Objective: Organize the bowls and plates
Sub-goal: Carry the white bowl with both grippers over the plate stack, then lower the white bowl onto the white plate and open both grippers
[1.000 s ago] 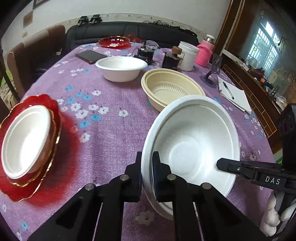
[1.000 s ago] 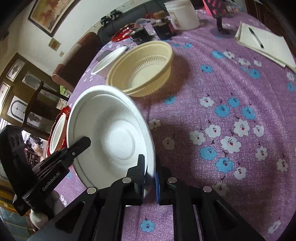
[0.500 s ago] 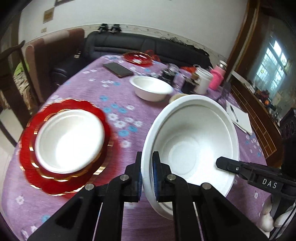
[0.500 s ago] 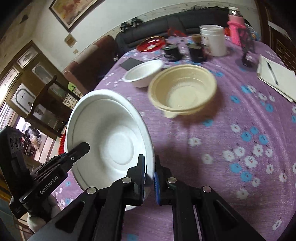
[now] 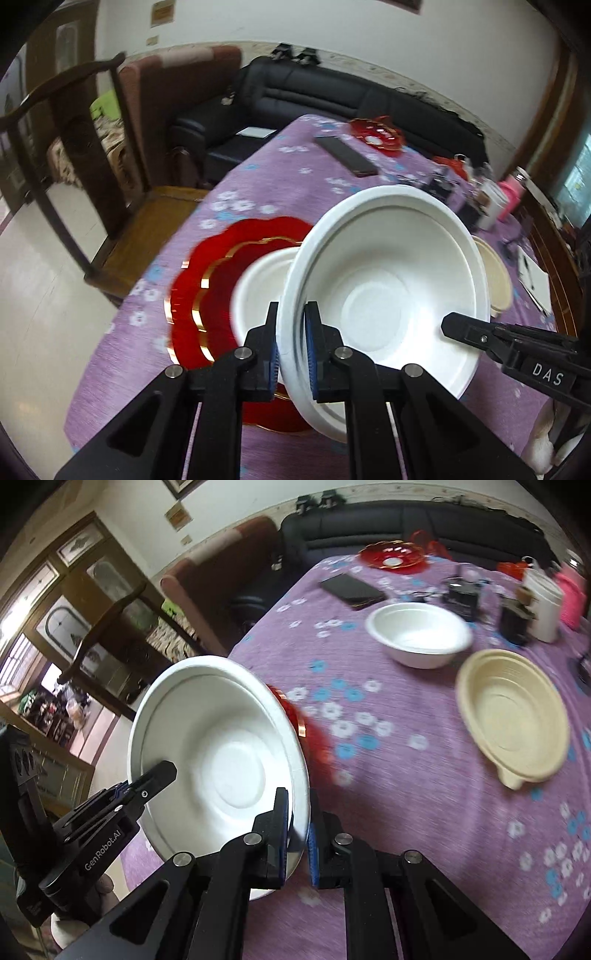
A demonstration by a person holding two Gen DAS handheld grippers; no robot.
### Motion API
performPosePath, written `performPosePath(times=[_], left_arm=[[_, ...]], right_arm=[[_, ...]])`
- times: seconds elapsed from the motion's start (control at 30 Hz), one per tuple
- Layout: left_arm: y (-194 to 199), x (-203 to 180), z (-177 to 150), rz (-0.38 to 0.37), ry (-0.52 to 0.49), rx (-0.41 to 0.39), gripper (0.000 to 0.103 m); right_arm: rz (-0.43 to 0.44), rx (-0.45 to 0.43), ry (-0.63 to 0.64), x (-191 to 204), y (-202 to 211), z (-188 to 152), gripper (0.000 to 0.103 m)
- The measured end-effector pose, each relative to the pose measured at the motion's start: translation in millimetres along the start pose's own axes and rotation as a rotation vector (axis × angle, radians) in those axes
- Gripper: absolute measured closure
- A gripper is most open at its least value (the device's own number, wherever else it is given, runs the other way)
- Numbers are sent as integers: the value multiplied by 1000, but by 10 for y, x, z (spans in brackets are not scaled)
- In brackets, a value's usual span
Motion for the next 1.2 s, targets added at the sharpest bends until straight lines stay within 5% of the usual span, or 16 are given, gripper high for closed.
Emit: performPosePath(times=[0.5, 0.57, 0.63, 0.73, 0.83, 0.9, 1.17, 1.2], left_arm=[[-420, 440, -9, -3, 111, 108, 90], [-412, 463, 2, -8, 120, 109, 83], [-369, 499, 25, -3, 132, 99, 65], [-289, 540, 88, 3, 141, 61, 56], [-202, 571, 134, -7, 156, 37, 48], [-141, 588, 155, -16, 169, 21, 46], [23, 680, 178, -51, 215, -29, 45], [30, 692, 175, -53, 218, -32, 45]], right_arm=[[-68, 88, 16, 127, -583, 134, 92], [-72, 82, 15, 129, -599, 157, 92], [-67, 76, 16, 139, -598, 164, 91], [-62, 57, 19, 144, -581, 188, 91], [-54, 32, 17, 136, -565, 223, 69], [-40, 0, 12, 138, -522, 257, 46], [-73, -152, 21, 211, -251, 513, 46], [-70, -157, 33, 243, -244, 550, 52]])
Point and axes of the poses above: each gripper's, at about its wrist camera, not at the fingertips, and y roughly against the way its jaws point, x to its left, z to its top, the point moved 8 cm from there along -y, roughly the way its jaws point, and after that the axes turned 4 degrees about -x, right-handed, at the moved point
